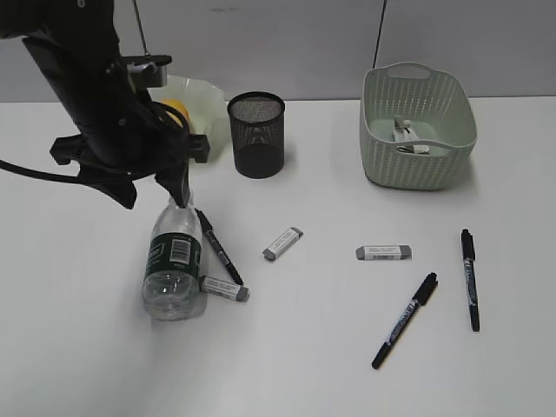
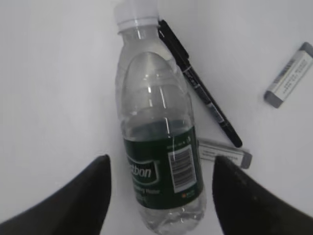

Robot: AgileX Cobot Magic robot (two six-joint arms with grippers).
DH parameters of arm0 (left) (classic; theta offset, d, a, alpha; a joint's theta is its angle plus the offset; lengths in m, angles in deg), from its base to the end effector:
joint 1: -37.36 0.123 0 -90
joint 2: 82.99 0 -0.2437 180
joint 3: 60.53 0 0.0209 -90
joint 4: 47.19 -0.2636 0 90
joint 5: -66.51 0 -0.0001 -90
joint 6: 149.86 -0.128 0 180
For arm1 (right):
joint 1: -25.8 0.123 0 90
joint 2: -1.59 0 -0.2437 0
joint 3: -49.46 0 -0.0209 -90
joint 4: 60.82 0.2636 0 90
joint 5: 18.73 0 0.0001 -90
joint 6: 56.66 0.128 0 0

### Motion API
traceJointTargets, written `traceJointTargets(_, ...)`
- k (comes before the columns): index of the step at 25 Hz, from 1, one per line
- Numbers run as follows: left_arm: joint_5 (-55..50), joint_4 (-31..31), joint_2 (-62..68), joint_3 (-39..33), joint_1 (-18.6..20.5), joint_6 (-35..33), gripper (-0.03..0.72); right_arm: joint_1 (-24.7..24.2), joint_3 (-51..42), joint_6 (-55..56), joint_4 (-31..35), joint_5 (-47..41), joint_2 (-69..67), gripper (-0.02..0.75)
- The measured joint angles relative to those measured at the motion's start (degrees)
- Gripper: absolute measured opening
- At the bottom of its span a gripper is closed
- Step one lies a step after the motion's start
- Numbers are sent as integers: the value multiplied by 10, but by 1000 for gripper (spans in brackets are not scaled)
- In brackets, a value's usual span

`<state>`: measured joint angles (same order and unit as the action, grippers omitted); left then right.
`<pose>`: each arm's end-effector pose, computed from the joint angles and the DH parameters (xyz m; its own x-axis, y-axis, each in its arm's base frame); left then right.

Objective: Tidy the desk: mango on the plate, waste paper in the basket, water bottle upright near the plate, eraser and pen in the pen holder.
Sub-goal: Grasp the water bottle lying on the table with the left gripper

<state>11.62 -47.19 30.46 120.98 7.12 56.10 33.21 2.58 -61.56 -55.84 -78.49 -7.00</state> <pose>0.3269 -0.1906 0.1428 -0.9768 0.0627 -0.2049 0.0846 0.9914 -0.0997 0.0780 0.0198 0.2717 -0.4127 -0.0956 -0.9058 -0.2133 0.9770 -0.0059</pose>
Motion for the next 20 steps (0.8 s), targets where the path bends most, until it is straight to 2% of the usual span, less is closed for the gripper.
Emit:
traceJointTargets(3, 29, 0, 10, 2, 0, 8, 619, 0, 0, 2, 0, 0, 0, 513)
traceJointTargets(5, 43, 0, 19, 3, 0, 11, 658, 0, 0, 3, -1, 0, 0, 516)
traceJointTargets(20, 60, -31, 96, 4, 4, 26, 673, 0, 0, 5, -3, 0, 0, 519)
